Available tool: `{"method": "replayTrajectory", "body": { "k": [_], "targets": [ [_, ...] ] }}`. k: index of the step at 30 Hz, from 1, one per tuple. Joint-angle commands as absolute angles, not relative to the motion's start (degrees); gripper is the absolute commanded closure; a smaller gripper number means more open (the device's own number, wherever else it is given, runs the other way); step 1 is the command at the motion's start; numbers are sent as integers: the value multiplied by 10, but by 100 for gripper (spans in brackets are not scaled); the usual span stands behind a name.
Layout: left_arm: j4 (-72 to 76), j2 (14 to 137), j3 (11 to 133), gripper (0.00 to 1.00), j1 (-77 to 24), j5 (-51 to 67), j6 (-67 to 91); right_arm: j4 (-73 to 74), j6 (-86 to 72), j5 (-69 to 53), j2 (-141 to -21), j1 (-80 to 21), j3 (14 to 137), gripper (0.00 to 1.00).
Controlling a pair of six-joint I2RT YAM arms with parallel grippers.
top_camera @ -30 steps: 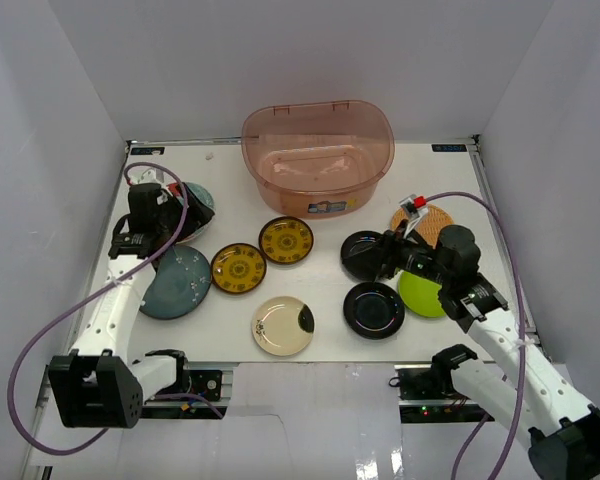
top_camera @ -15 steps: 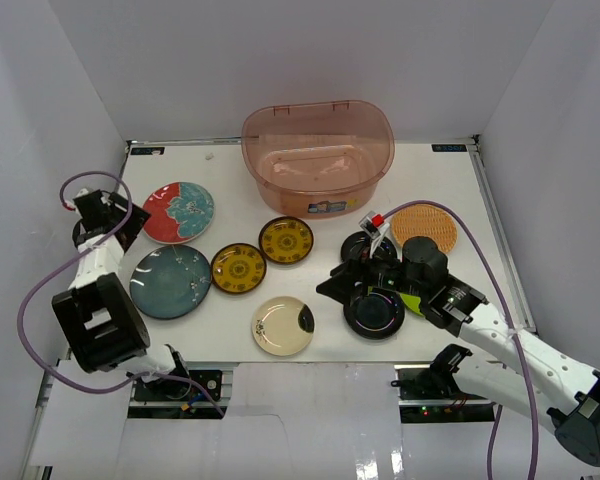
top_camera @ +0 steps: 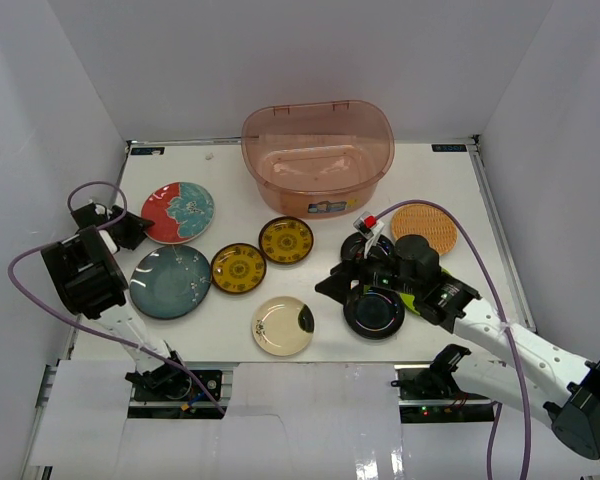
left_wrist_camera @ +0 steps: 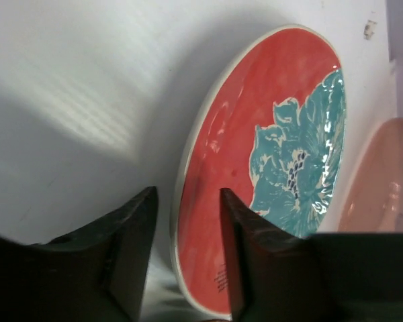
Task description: Place the plates into the plastic bin on the countertop
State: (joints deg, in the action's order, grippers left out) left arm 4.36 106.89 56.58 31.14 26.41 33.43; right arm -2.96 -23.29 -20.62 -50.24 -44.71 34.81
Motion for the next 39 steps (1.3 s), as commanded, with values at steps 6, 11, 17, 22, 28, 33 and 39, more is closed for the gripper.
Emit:
{"method": "replayTrajectory", "body": {
  "k": [6, 11, 17, 22, 28, 33, 39],
  "targets": [
    [170, 1134, 539, 87, 314, 349, 377, -56, -221, -187, -522, -450, 353, 21],
    [215, 1107, 526, 100, 315, 367, 411, -75, -234, -185, -545, -453, 355, 21],
    [304, 996, 500, 100, 315, 415, 542, -91, -266, -190, -579, -458, 380, 11],
    [402, 888, 437, 100, 297, 438, 655, -71, -280, -169, -608, -466, 428, 3],
    [257, 696, 401, 100, 218, 406, 609, -75, -308, -142, -627, -467, 498, 10],
    [164, 572, 375, 100, 184, 433, 580, -55, -304, -97, -677, -467, 582, 10],
    [99, 526, 376, 100, 140, 496, 563, -39, -305, -68, -733, -437, 636, 10]
  ]
}}
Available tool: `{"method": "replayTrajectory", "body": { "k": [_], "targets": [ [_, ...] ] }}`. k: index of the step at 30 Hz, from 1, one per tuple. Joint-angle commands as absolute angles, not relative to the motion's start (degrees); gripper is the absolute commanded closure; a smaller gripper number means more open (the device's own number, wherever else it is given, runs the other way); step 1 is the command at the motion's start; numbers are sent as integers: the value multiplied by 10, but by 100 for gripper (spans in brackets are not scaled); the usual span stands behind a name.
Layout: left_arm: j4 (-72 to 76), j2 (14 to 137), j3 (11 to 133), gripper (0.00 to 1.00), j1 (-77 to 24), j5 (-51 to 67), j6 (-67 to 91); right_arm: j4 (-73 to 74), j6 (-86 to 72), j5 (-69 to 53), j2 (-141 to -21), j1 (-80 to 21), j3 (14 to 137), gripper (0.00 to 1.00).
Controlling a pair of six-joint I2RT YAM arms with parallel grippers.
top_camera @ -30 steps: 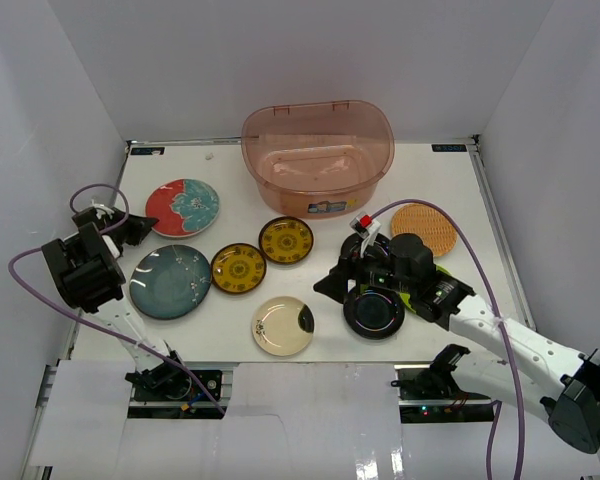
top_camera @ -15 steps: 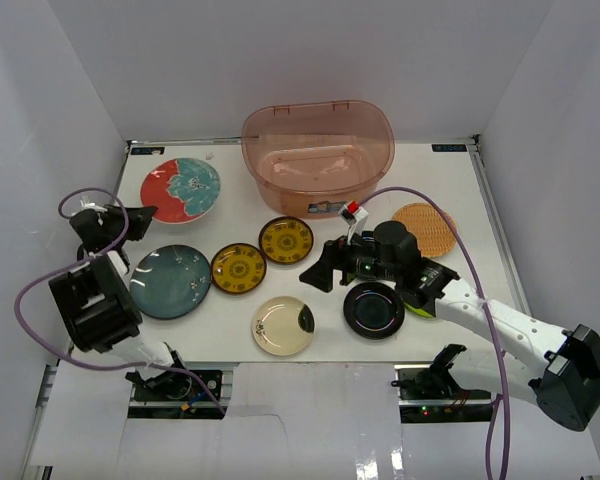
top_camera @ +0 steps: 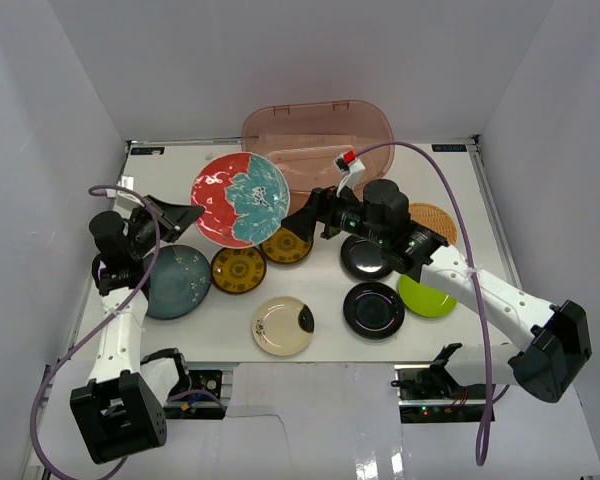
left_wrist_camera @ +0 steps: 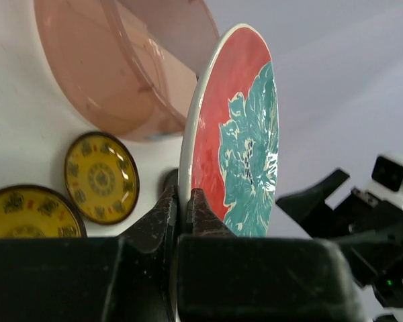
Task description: Place the plates into the plastic bin on the countertop
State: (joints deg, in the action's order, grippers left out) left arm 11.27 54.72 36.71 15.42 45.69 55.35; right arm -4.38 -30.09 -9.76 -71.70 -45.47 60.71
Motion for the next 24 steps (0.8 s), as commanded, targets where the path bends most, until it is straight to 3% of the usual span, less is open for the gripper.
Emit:
{"method": "replayTrajectory", "body": {
  "k": [1, 9, 13, 14, 15, 17, 18, 21, 24],
  "targets": [
    [96, 526, 375, 100, 137, 506, 568, -36, -309, -69, -737, -432, 639, 10],
    [100, 555, 393, 100, 81, 579, 546, -48, -329, -108, -772, -400, 635, 0],
    [100, 569, 411, 100, 59, 599, 535, -66, -361, -137, -787, -382, 633, 36],
    [99, 571, 414, 100, 57, 600, 534, -73, -369, -141, -786, -377, 629, 56],
    [98, 577, 417, 96, 55, 602, 527, -83, -385, -145, -783, -367, 622, 80],
    [77, 583, 419, 78, 54, 593, 518, -107, -394, -149, -777, -355, 617, 92],
    [64, 584, 424, 56, 54, 585, 509, -108, -396, -151, -777, -340, 626, 92],
    [23, 592, 444, 33, 54, 558, 474, -110, -402, -184, -793, -298, 663, 92],
    [-30, 602, 467, 26, 54, 530, 443, -129, -419, -210, -809, -246, 690, 92]
  ]
}}
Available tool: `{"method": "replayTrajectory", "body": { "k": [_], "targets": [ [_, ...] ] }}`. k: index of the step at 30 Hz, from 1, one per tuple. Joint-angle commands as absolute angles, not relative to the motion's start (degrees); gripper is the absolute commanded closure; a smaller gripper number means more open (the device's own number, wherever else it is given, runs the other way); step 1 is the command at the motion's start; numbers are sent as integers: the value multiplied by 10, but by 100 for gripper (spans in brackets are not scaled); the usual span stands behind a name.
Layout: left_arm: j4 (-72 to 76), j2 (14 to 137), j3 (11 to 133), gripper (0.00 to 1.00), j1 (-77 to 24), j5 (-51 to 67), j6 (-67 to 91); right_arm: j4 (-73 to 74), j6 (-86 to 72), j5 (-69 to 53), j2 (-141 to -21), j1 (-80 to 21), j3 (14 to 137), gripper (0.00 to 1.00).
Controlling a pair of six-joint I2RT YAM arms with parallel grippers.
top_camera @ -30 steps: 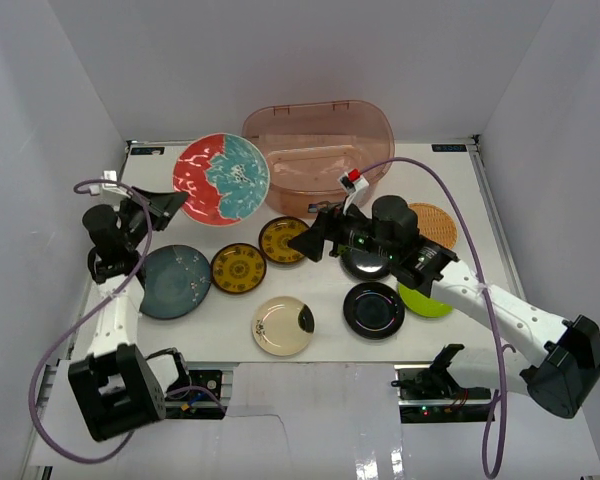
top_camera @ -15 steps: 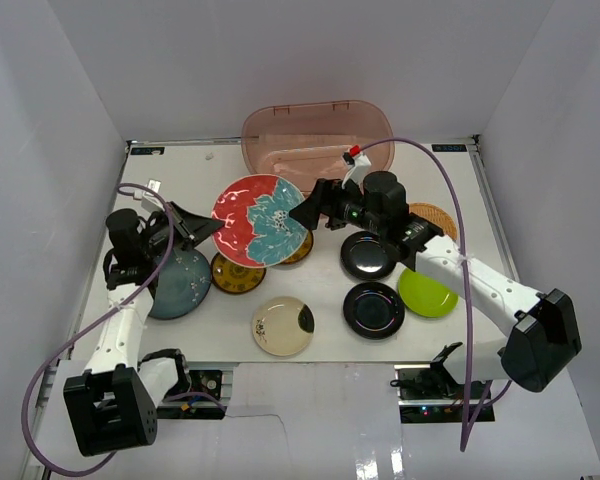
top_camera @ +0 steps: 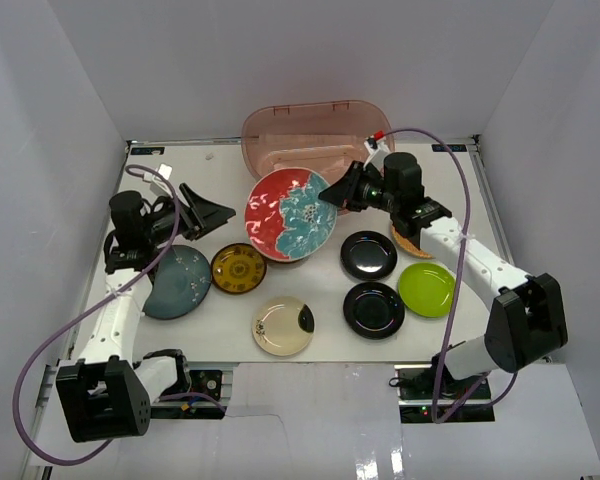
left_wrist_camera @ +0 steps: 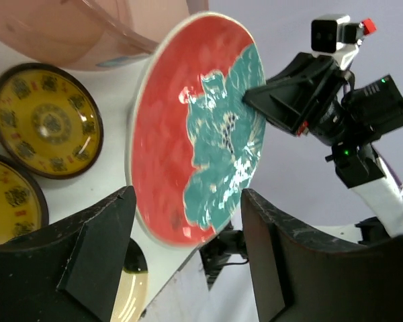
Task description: Place the plates into the plastic bin on the countertop
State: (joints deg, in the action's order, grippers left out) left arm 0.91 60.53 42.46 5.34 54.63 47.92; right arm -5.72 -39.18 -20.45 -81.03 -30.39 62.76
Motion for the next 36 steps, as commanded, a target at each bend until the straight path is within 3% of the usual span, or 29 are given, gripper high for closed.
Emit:
{"method": "replayTrajectory", "body": {
  "k": [1, 9, 19, 25, 28, 29, 31, 32, 34, 35, 36],
  "targets": [
    [-52, 606, 492, 24, 54, 517, 428, -131, -427, -214, -813, -234, 710, 92],
    [-228, 589, 526, 24, 54, 259, 331, -134, -426, -232, -931, -133, 823, 92],
    [-458, 589, 519, 29, 60, -163, 375, -76, -347, -159, -1154, -148, 990, 92],
    [-506, 583, 507, 31, 102, -257, 393, -63, -309, -112, -1201, -174, 1018, 91],
    [-511, 596, 517, 32, 127, -227, 384, -59, -296, -98, -1215, -182, 1020, 81],
    [-512, 607, 519, 31, 134, -215, 383, -55, -289, -91, -1218, -185, 1021, 62],
    [-516, 653, 522, 31, 158, -193, 380, -29, -273, -71, -1226, -192, 1035, 40],
    [-512, 667, 520, 31, 167, -176, 377, -22, -270, -67, -1228, -192, 1039, 22],
    [-498, 692, 510, 30, 195, -162, 378, -13, -263, -69, -1220, -195, 1039, 12],
    [-492, 706, 504, 28, 205, -150, 379, -11, -256, -71, -1214, -194, 1037, 1],
    [-487, 711, 498, 25, 214, -142, 381, -10, -251, -73, -1200, -194, 1036, 5]
  ]
}}
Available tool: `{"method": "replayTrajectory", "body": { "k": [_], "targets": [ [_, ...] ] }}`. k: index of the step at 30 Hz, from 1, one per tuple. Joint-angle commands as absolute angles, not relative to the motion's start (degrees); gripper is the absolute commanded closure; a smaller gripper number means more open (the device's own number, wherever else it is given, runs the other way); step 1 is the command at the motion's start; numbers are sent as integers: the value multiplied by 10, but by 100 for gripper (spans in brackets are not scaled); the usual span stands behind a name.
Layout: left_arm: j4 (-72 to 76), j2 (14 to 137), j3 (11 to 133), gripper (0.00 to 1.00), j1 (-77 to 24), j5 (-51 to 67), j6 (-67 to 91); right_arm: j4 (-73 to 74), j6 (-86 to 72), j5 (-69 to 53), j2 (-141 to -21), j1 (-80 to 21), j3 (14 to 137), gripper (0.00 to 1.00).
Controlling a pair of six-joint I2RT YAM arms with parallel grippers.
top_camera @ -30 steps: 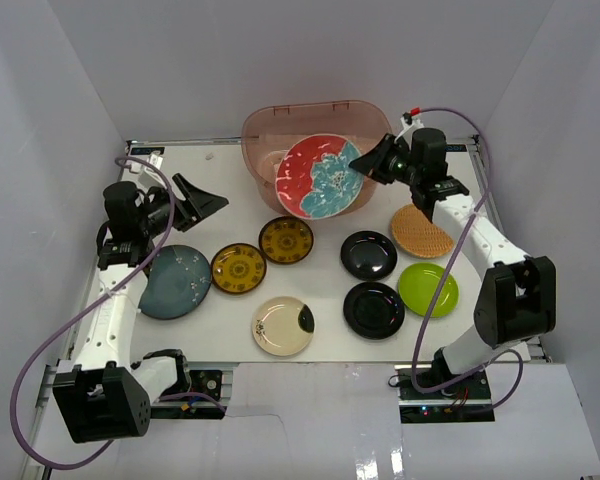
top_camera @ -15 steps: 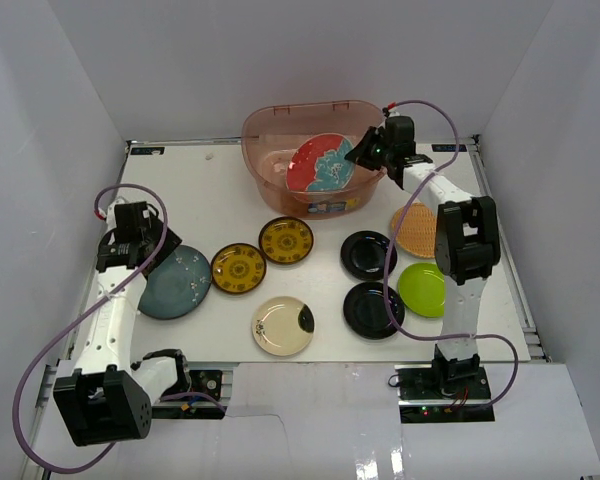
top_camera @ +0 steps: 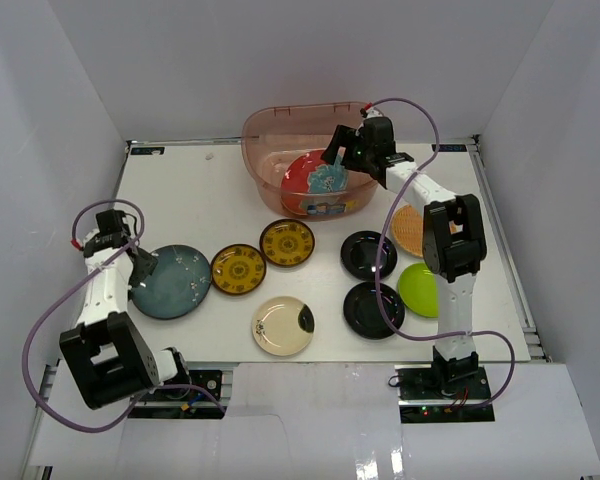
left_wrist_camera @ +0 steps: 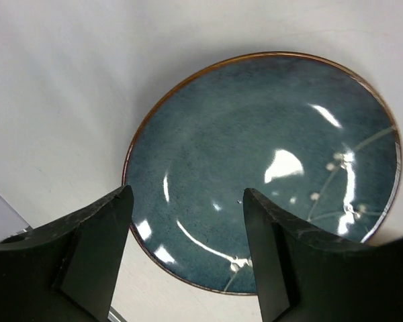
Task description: Place the plates into the plastic bin on the countertop
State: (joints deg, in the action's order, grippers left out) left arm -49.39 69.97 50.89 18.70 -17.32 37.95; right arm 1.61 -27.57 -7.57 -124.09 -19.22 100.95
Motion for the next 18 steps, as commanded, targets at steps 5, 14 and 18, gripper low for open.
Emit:
{"method": "replayTrajectory", "body": {
  "k": [5, 14, 18],
  "targets": [
    [-433, 722, 448, 14, 271, -69, 381, -25, -248, -144, -1130, -194, 997, 10],
    [-394, 737, 389, 13, 323, 51, 376, -49, -268, -261, -1099, -195, 954, 10],
    [-394, 752, 388, 12, 324, 62, 375, -46, -273, -274, -1093, -198, 935, 10]
  ]
}}
